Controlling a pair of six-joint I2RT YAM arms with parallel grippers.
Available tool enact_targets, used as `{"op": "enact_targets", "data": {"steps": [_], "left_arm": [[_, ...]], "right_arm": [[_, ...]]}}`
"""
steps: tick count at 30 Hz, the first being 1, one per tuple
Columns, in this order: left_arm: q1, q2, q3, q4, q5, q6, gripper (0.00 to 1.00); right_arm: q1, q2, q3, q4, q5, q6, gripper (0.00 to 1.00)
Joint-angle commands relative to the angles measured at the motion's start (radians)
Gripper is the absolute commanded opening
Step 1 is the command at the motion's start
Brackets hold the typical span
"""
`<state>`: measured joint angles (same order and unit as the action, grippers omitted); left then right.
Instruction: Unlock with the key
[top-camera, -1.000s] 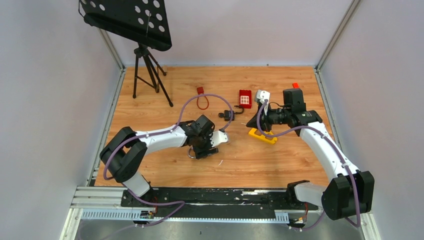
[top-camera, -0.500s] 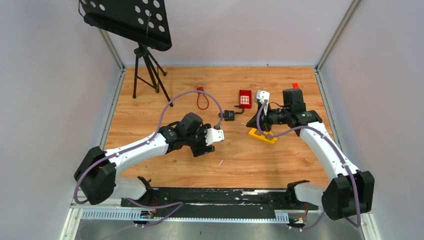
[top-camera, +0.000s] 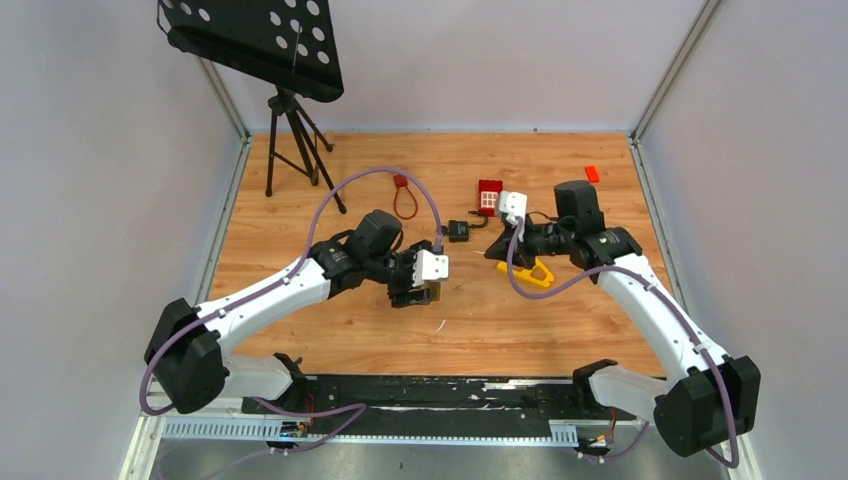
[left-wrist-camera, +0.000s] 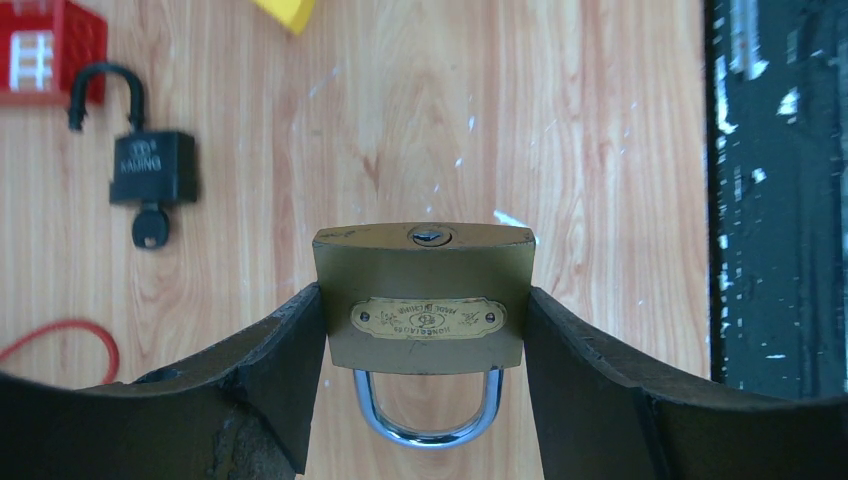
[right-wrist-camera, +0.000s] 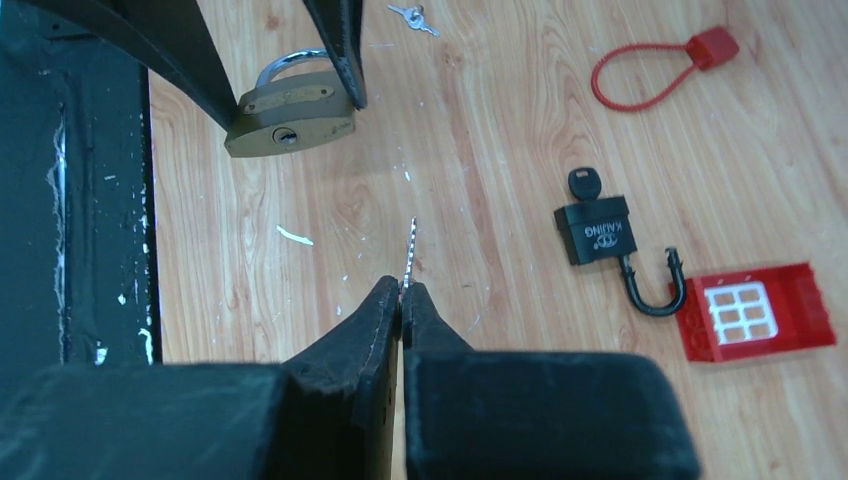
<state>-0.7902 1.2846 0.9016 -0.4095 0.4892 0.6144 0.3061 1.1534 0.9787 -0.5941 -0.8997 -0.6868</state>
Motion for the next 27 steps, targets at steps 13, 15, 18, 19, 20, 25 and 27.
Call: {"op": "enact_targets", "data": {"steps": [13, 15, 18, 19, 20, 25, 27], "left_arm": [[0.008, -0.026, 0.136, -0.074, 0.293, 0.121, 0.00], [0.008, -0.018, 0.140, -0.091, 0.302, 0.137, 0.00], [0.009, 0.001, 0.153, -0.111, 0.298, 0.144, 0.00], [0.009, 0.010, 0.166, -0.123, 0.298, 0.146, 0.00], [0.010, 0.022, 0.180, -0.138, 0.300, 0.148, 0.00], [0.017, 0.093, 0.261, -0.245, 0.329, 0.166, 0.00], [0.024, 0.128, 0.300, -0.294, 0.348, 0.171, 0.00]], "right_arm": [[0.328, -0.132, 0.015, -0.104, 0.356, -0.249, 0.00], [0.357, -0.147, 0.013, -0.107, 0.387, -0.270, 0.00], [0.425, -0.150, 0.003, -0.107, 0.480, -0.313, 0.00], [0.450, -0.154, -0.005, -0.100, 0.519, -0.325, 0.00], [0.475, -0.163, -0.017, -0.084, 0.553, -0.336, 0.00], [0.609, -0.237, -0.091, 0.018, 0.701, -0.383, 0.00], [0.644, -0.272, -0.131, 0.058, 0.733, -0.400, 0.00]]}}
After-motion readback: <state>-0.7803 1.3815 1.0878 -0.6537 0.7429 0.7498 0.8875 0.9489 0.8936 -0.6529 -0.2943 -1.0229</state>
